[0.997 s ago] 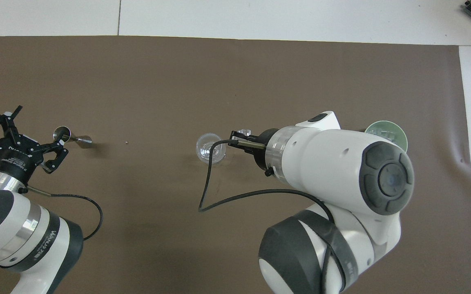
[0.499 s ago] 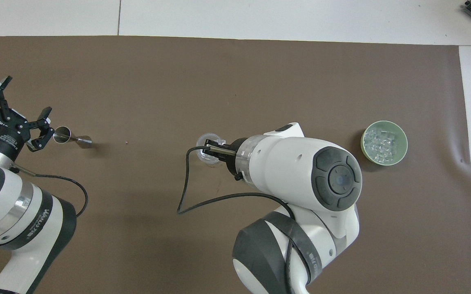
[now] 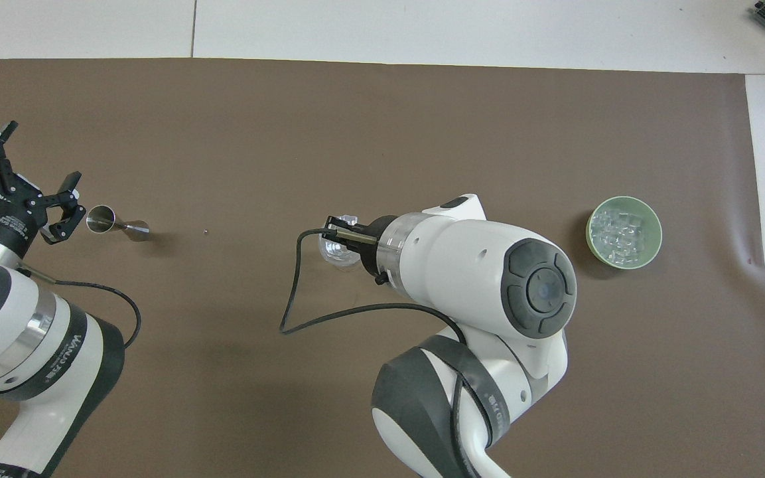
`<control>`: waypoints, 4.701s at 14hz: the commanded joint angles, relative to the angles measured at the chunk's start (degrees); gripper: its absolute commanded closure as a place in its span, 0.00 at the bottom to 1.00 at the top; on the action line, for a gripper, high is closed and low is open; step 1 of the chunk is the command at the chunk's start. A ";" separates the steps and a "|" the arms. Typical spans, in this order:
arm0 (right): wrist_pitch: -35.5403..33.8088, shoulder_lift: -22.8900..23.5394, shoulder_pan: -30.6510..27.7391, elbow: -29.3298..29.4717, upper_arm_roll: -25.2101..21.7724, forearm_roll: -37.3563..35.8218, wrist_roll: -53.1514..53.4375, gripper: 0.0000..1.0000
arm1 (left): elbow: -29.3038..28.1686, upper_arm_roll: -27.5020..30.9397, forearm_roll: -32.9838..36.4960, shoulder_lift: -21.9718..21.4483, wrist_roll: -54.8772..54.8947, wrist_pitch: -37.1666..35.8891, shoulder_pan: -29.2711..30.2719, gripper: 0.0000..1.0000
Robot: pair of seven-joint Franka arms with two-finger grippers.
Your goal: Pour wine and add ice with both arms
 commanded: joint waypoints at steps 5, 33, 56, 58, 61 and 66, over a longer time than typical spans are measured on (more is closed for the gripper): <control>3.77 3.81 1.17 0.61 0.68 -0.97 1.46 1.00 | 0.75 0.70 9.82 0.82 0.15 1.08 0.42 0.00; -6.05 -2.78 0.21 1.93 -10.37 -8.78 -0.20 0.00 | 7.85 1.49 92.06 2.14 -13.12 -43.17 14.83 0.00; -49.14 -8.85 -1.38 15.28 -41.41 -9.85 -43.01 0.00 | 33.52 0.87 111.44 4.34 8.06 -99.99 7.72 0.00; -49.84 -9.20 -1.38 15.28 -41.68 -9.85 -43.01 0.00 | 33.44 2.80 111.79 4.17 8.06 -99.29 4.22 0.00; -52.38 -9.20 -1.47 17.47 -41.59 -11.59 -44.93 0.00 | 33.00 7.54 111.70 3.64 8.06 -99.20 -0.10 0.00; -54.85 -8.85 -0.41 19.24 -40.19 -15.21 -44.60 0.00 | 31.51 9.66 111.70 3.20 7.80 -99.64 -1.34 0.00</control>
